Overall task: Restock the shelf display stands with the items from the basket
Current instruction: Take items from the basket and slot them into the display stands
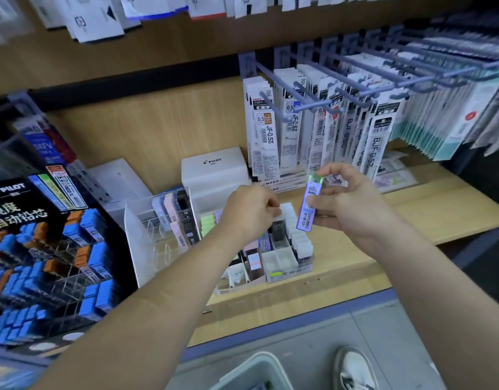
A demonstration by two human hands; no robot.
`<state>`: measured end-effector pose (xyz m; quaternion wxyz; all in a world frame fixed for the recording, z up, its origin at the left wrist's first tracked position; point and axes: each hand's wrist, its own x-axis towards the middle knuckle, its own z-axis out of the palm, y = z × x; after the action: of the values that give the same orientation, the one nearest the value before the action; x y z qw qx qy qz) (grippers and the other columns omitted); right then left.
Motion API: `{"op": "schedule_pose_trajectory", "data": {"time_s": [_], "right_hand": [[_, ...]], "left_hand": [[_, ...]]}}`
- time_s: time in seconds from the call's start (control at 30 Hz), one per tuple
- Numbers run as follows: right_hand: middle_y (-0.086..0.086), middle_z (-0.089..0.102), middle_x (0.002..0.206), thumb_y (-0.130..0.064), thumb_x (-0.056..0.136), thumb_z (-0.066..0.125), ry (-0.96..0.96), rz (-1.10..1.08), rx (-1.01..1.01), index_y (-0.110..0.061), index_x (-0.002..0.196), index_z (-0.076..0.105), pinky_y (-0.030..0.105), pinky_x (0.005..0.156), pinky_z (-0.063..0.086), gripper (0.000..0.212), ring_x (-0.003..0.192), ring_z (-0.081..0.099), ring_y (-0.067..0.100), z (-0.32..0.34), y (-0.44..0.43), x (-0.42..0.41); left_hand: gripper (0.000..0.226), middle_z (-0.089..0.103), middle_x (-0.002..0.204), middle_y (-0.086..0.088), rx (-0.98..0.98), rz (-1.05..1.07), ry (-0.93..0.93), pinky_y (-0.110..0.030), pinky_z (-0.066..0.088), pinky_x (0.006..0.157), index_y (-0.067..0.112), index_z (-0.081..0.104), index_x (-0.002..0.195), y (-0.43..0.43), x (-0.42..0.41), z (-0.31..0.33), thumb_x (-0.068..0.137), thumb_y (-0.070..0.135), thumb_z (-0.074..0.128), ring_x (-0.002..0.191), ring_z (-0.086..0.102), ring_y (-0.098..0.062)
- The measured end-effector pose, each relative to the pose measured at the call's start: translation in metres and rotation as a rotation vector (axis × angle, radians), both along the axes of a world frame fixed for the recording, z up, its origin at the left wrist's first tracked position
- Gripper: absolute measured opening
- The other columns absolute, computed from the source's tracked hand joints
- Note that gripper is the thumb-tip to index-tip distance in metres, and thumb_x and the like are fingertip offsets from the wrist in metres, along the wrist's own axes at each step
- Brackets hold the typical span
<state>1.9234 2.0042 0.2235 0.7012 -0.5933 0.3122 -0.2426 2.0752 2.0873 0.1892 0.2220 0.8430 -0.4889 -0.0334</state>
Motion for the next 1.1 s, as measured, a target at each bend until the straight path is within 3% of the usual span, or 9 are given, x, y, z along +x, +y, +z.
{"op": "schedule_pose_trajectory", "data": {"time_s": [0.1, 0.33, 0.4, 0.53, 0.6, 0.7, 0.87, 0.97, 1.1], "right_hand": [[0.016, 0.060, 0.083, 0.013, 0.086, 0.060, 0.022, 0.010, 0.004, -0.018, 0.091, 0.057, 0.044, 0.071, 0.060, 0.032, 0.076, 0.065, 0.031, -0.003, 0.001, 0.002], [0.013, 0.070, 0.086, 0.009, 0.082, 0.068, 0.050, 0.004, 0.053, -0.010, 0.093, 0.059, 0.031, 0.065, 0.060, 0.024, 0.066, 0.068, 0.018, -0.002, 0.003, 0.004], [0.014, 0.072, 0.084, 0.008, 0.081, 0.070, 0.055, 0.004, 0.056, -0.006, 0.092, 0.061, 0.027, 0.062, 0.060, 0.020, 0.065, 0.068, 0.016, -0.002, 0.003, 0.005], [0.015, 0.074, 0.084, 0.005, 0.080, 0.072, 0.071, 0.040, 0.035, -0.002, 0.089, 0.067, 0.027, 0.065, 0.060, 0.012, 0.070, 0.070, 0.019, -0.001, 0.006, 0.006], [0.015, 0.074, 0.084, 0.005, 0.079, 0.072, 0.066, 0.059, 0.028, -0.003, 0.087, 0.067, 0.028, 0.067, 0.060, 0.012, 0.072, 0.071, 0.020, -0.001, 0.008, 0.007], [0.014, 0.074, 0.083, 0.003, 0.079, 0.073, 0.050, 0.058, 0.014, -0.006, 0.085, 0.068, 0.028, 0.070, 0.060, 0.011, 0.072, 0.071, 0.017, 0.001, 0.010, 0.009], [0.005, 0.070, 0.078, -0.009, 0.092, 0.064, 0.100, -0.061, -0.009, -0.013, 0.086, 0.069, 0.028, 0.069, 0.057, 0.009, 0.070, 0.066, 0.016, -0.002, 0.004, 0.008], [0.005, 0.067, 0.075, -0.003, 0.093, 0.058, 0.153, -0.084, -0.016, -0.011, 0.087, 0.068, 0.030, 0.069, 0.055, 0.014, 0.067, 0.063, 0.016, -0.004, 0.001, 0.006], [0.005, 0.066, 0.073, 0.001, 0.092, 0.056, 0.194, -0.066, -0.034, -0.008, 0.089, 0.068, 0.027, 0.064, 0.053, 0.015, 0.066, 0.060, 0.016, -0.009, 0.002, 0.007]], "left_hand": [[0.007, 0.071, 0.088, 0.002, 0.029, -0.003, -0.023, -0.022, 0.037, 0.070, 0.022, 0.072, 0.086, 0.000, 0.000, -0.009, 0.084, 0.026, 0.067, 0.088, 0.061, -0.019], [0.015, 0.063, 0.094, -0.005, 0.158, -0.077, -0.310, -0.031, 0.041, 0.077, 0.015, 0.070, 0.088, 0.000, 0.003, -0.021, 0.087, 0.027, 0.062, 0.094, 0.049, -0.024], [0.013, 0.068, 0.090, -0.002, 0.027, -0.026, -0.145, -0.028, 0.042, 0.075, 0.017, 0.073, 0.087, 0.002, 0.000, -0.010, 0.087, 0.024, 0.061, 0.090, 0.055, -0.020], [0.018, 0.069, 0.071, 0.000, -0.294, 0.000, 0.686, -0.022, 0.048, 0.062, 0.013, 0.074, 0.089, 0.009, -0.007, 0.034, 0.092, 0.024, 0.060, 0.056, 0.057, -0.004], [0.013, 0.065, 0.068, -0.005, -0.242, -0.087, 0.792, -0.025, 0.051, 0.063, 0.012, 0.072, 0.090, 0.015, -0.008, 0.052, 0.089, 0.022, 0.065, 0.058, 0.057, -0.010], [0.005, 0.067, 0.069, -0.007, -0.173, -0.121, 0.693, -0.027, 0.054, 0.066, 0.011, 0.071, 0.087, 0.020, -0.009, 0.065, 0.082, 0.009, 0.072, 0.058, 0.060, -0.012], [0.010, 0.069, 0.067, 0.002, -0.193, -0.002, 0.371, -0.026, 0.056, 0.070, 0.018, 0.070, 0.083, 0.029, 0.011, 0.061, 0.080, 0.010, 0.074, 0.057, 0.064, -0.007], [0.008, 0.068, 0.073, 0.007, -0.018, -0.022, 0.182, -0.019, 0.052, 0.073, 0.020, 0.072, 0.087, 0.034, 0.009, 0.045, 0.081, 0.014, 0.073, 0.068, 0.064, -0.006], [0.012, 0.070, 0.084, 0.004, 0.057, -0.025, 0.115, -0.024, 0.052, 0.080, 0.019, 0.072, 0.095, 0.033, 0.006, 0.020, 0.083, 0.018, 0.070, 0.081, 0.065, -0.010]]}}
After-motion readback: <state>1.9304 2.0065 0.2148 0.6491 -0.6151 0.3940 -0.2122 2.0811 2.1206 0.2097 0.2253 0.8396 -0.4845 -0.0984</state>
